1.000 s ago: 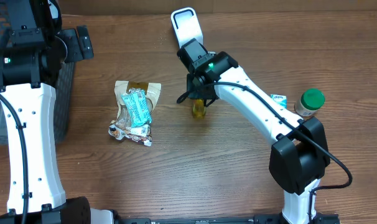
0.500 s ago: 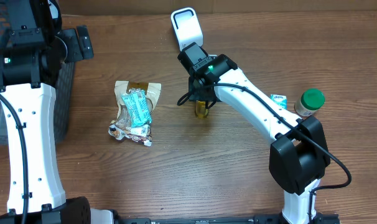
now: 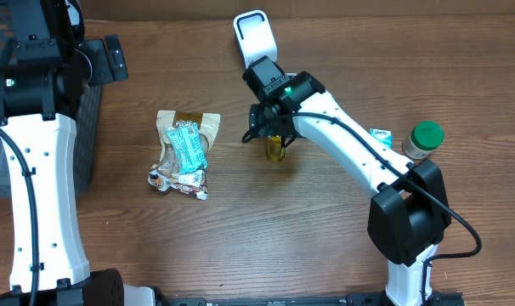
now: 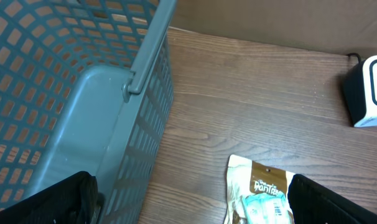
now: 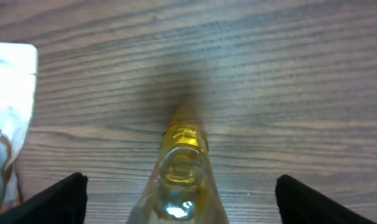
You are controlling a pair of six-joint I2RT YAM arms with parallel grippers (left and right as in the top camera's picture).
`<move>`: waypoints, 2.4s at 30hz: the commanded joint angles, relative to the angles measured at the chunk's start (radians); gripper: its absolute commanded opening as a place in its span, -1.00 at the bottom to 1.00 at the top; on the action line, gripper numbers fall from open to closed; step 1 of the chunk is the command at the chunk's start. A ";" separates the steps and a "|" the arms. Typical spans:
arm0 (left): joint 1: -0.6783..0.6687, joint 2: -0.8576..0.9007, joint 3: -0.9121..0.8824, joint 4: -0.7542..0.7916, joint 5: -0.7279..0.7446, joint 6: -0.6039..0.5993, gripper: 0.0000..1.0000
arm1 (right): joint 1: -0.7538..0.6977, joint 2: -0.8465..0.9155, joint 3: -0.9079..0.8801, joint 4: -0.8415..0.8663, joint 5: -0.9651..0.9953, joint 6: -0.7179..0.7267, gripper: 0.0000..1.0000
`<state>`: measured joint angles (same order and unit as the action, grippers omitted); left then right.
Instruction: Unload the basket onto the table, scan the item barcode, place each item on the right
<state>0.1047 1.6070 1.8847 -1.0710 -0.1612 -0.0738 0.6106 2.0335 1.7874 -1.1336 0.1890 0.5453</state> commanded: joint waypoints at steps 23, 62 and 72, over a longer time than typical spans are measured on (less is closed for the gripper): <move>0.000 0.003 0.000 0.000 0.002 0.015 0.99 | 0.003 -0.039 0.220 -0.072 0.001 -0.029 1.00; 0.000 0.003 0.000 0.000 0.002 0.015 0.99 | -0.017 -0.024 0.082 -0.049 -0.075 0.214 0.95; 0.000 0.003 0.000 0.000 0.002 0.015 0.99 | -0.017 -0.024 0.082 -0.071 -0.075 0.214 0.75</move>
<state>0.1047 1.6070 1.8847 -1.0710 -0.1612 -0.0738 0.5953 2.0335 1.8751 -1.2053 0.1089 0.7559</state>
